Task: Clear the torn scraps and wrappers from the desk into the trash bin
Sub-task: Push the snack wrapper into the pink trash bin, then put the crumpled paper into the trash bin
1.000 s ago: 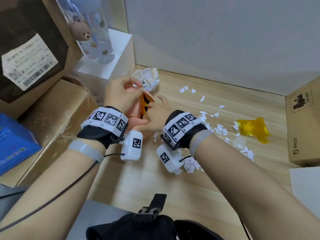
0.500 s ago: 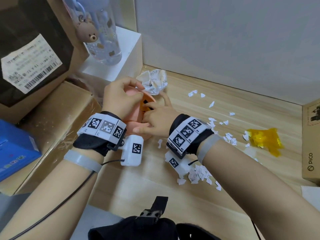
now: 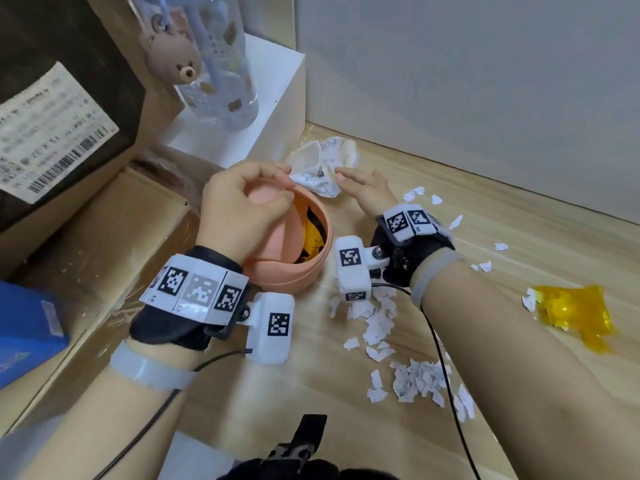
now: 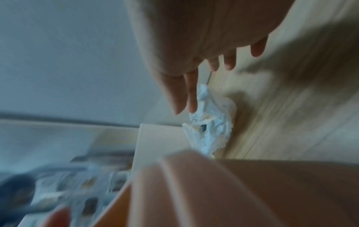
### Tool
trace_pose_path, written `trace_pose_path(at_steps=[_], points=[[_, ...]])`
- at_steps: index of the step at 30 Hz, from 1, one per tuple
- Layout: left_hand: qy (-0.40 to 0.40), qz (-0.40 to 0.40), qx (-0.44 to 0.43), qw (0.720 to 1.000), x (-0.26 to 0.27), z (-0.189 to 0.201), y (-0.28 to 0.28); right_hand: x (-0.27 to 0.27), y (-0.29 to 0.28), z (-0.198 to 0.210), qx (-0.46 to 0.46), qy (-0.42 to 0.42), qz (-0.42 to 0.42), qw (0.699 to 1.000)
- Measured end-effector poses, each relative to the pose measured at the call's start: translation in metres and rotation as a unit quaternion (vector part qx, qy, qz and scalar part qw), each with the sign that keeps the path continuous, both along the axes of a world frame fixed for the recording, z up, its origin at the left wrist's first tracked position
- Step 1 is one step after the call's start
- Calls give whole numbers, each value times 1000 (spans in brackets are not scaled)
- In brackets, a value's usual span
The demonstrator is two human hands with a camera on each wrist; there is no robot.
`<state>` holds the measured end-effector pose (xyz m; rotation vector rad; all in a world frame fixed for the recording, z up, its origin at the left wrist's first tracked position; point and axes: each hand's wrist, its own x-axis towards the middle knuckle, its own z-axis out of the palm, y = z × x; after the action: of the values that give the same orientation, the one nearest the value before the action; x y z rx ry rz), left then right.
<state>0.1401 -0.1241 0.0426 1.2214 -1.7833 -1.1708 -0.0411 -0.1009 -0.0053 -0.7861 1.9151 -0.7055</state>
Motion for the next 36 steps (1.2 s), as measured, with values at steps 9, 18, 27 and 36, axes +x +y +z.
trace_pose_path(at_steps=[9, 18, 27, 36], points=[[23, -9, 4, 1000, 1, -1, 1, -10, 11, 6, -72, -128, -87, 985], [22, -9, 28, 999, 0, 2, 7, -16, 67, 74, -372, 49, -84, 923], [7, -15, 23, 1000, 3, 3, 27, 55, 72, 64, -400, 320, 89, 855], [39, 5, 46, 998, 4, 3, 32, 60, 109, 42, -245, 222, 278, 902]])
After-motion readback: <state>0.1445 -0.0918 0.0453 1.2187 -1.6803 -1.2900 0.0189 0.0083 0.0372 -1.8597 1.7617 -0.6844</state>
